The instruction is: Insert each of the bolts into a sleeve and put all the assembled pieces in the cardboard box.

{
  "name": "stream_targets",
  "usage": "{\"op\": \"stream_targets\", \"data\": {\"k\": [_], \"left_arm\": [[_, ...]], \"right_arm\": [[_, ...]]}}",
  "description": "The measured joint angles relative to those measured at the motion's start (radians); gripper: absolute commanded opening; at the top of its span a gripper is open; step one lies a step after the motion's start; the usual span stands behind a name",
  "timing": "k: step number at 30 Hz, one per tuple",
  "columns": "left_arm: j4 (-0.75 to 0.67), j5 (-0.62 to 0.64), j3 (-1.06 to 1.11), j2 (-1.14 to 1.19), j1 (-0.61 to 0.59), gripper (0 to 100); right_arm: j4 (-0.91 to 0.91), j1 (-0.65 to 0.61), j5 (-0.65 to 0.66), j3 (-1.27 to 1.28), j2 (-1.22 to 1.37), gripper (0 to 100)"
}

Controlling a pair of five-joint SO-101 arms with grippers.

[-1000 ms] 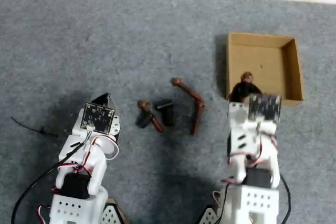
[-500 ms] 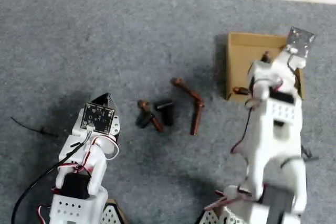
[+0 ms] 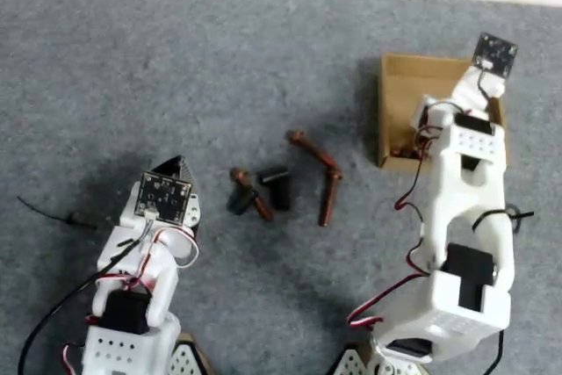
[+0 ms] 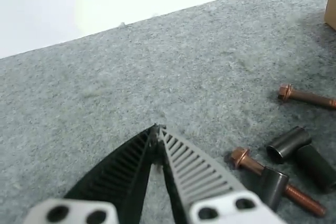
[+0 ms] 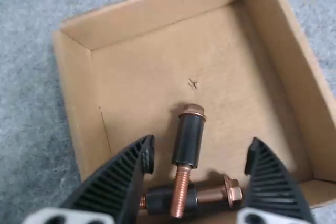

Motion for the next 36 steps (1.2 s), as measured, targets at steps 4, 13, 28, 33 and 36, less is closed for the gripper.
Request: {"op": "stream_targets", "data": {"k": [4, 13, 28, 33, 36], "left_arm": [[0.000, 0.000, 0.000, 0.000, 0.000, 1], [0.000, 0.000, 0.000, 0.000, 0.000, 1], [0.000, 0.000, 0.000, 0.000, 0.000, 1], [0.000, 0.000, 0.000, 0.000, 0.000, 1], [0.000, 0.000, 0.000, 0.000, 0.000, 1]], "right_arm": [[0.000, -0.029, 0.000, 0.012, -0.003, 26.0], [0.000, -0.199, 0.000, 0.224, -0.267, 26.0], [0.000, -0.605, 0.097, 0.598, -0.598, 26.0], [0.000, -0.697, 0.098, 0.606, -0.598, 26.0], [-0.014, -0.758, 0.098, 0.644, -0.598, 26.0]]}}
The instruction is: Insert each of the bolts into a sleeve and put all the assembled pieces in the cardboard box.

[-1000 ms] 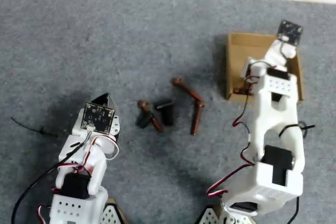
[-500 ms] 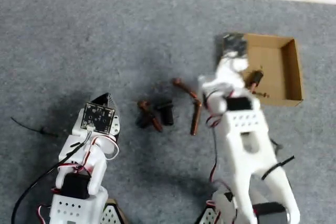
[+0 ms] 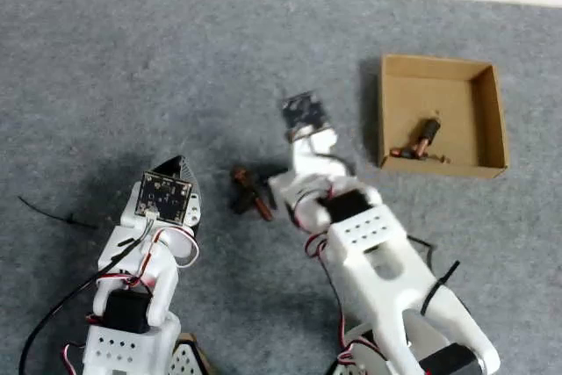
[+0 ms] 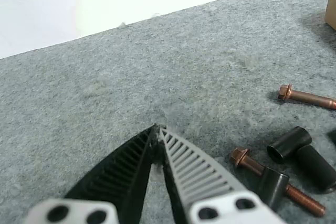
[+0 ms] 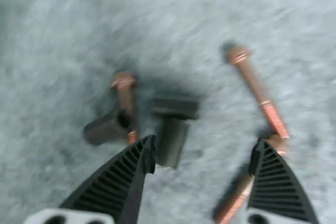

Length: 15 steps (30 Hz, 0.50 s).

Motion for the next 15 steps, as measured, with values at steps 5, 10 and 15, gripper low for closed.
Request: {"op": "stream_targets", "data": {"k": [5, 10, 15], "left_arm": [[0.000, 0.000, 0.000, 0.000, 0.000, 1], [0.000, 0.000, 0.000, 0.000, 0.000, 1], [0.000, 0.000, 0.000, 0.000, 0.000, 1]], "right_arm": [[-0.086, -0.054, 0.000, 0.095, -0.002, 26.0], [-0.118, -0.057, 0.000, 0.114, -0.002, 26.0], [-0.120, -0.057, 0.000, 0.121, 0.002, 25.9]]}}
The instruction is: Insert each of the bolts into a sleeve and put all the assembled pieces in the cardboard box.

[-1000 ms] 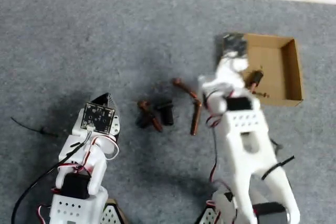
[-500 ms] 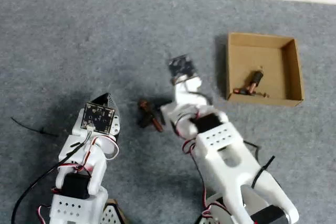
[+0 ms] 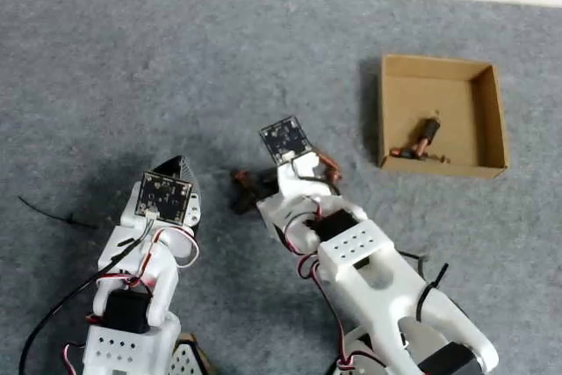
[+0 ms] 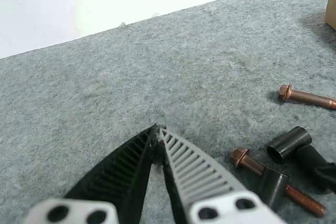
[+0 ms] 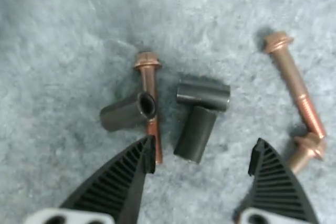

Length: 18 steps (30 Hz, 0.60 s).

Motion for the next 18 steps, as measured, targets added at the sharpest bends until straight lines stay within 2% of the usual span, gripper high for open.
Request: {"op": "stream_targets", "data": {"k": [7, 18], "left_arm": [[0.000, 0.000, 0.000, 0.000, 0.000, 1], [0.000, 0.000, 0.000, 0.000, 0.000, 1]], "right_arm": [[0.000, 0.000, 0.000, 0.000, 0.157, 25.9], [0.000, 0.000, 0.000, -0.006, 0.173, 25.9]]}}
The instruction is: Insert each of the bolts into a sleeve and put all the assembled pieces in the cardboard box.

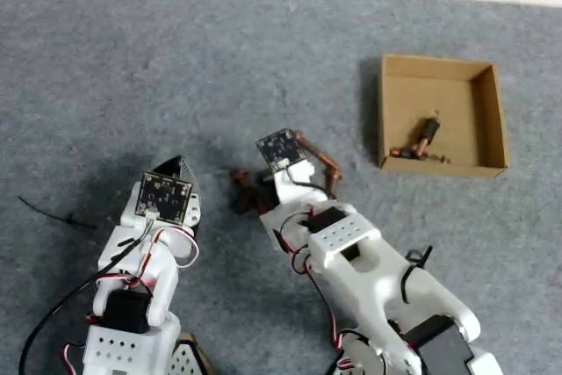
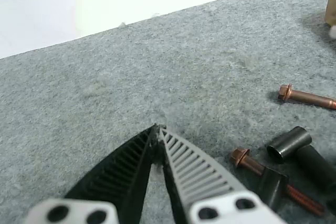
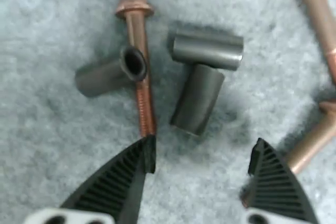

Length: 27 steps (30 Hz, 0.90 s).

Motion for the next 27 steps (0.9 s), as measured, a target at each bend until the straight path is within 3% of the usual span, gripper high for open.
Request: {"op": "stream_targets", "data": {"k": [8, 27], "left_arm": [[0.000, 0.000, 0.000, 0.000, 0.000, 1], [0.000, 0.000, 0.000, 0.000, 0.000, 1]], "right_arm": [[0.000, 0.089, 0.000, -0.002, 0.000, 25.9], [0.000, 0.044, 0.002, -0.002, 0.000, 25.9]]}}
